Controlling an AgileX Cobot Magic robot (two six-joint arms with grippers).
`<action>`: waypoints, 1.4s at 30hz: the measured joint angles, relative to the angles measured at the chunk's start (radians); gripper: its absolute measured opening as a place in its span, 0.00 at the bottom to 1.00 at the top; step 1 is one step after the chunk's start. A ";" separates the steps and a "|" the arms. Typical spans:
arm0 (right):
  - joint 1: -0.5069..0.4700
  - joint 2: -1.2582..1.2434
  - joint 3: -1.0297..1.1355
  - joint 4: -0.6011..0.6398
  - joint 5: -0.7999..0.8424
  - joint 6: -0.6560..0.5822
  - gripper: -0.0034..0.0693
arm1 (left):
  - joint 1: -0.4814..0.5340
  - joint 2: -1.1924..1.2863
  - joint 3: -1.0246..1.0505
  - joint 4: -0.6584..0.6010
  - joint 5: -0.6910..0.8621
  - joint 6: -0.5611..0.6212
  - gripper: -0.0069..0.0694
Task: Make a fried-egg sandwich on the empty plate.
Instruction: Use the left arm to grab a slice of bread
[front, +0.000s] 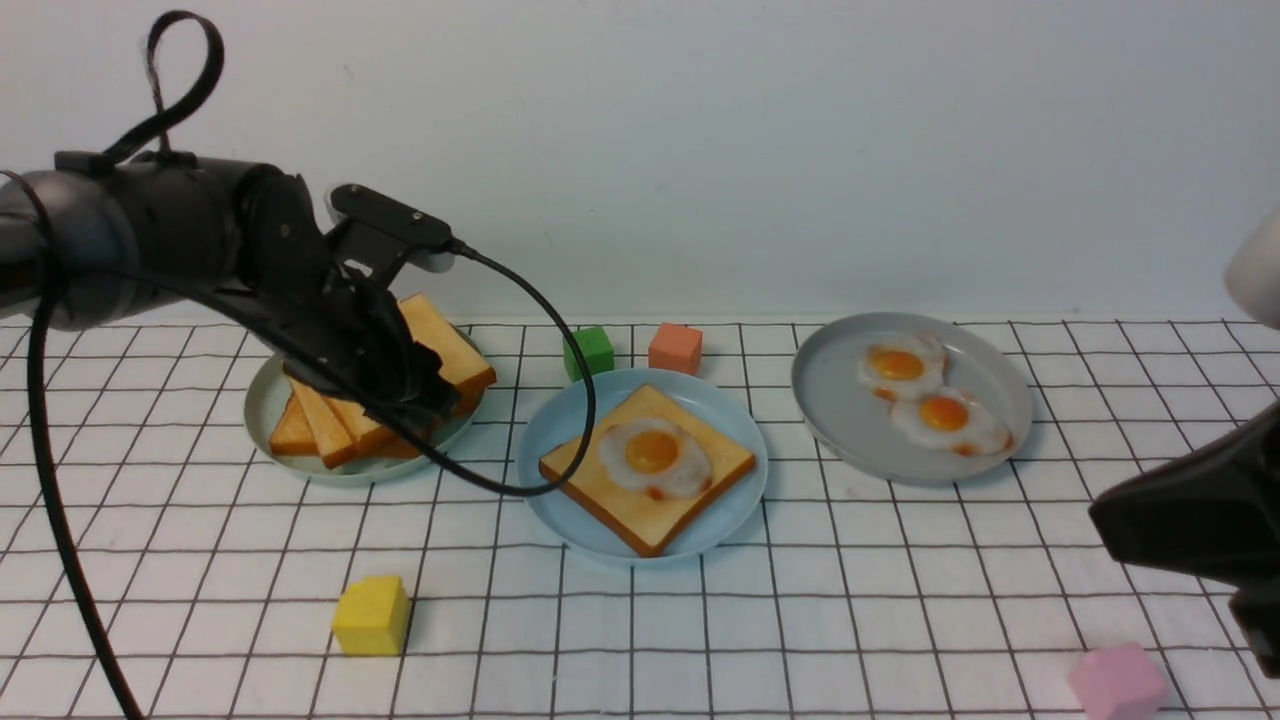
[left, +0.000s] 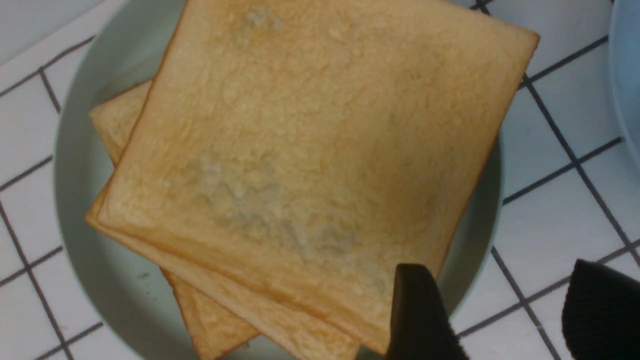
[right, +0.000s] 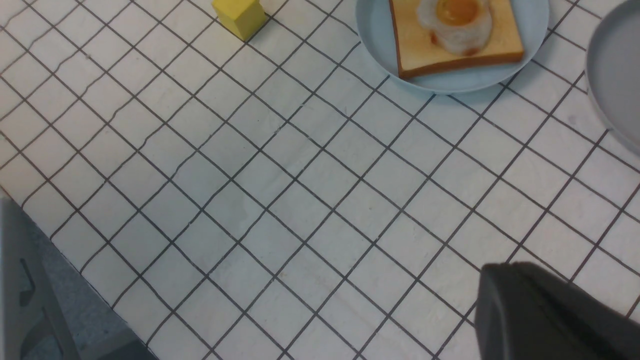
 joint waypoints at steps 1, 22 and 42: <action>0.000 0.003 0.000 0.000 0.000 -0.001 0.06 | 0.000 0.008 -0.001 0.000 -0.006 0.012 0.61; 0.001 0.014 0.000 0.029 -0.003 0.000 0.07 | 0.000 0.104 -0.019 0.104 -0.082 0.047 0.21; 0.001 0.005 0.000 0.068 0.004 0.000 0.08 | -0.004 0.001 -0.011 0.121 -0.027 0.048 0.07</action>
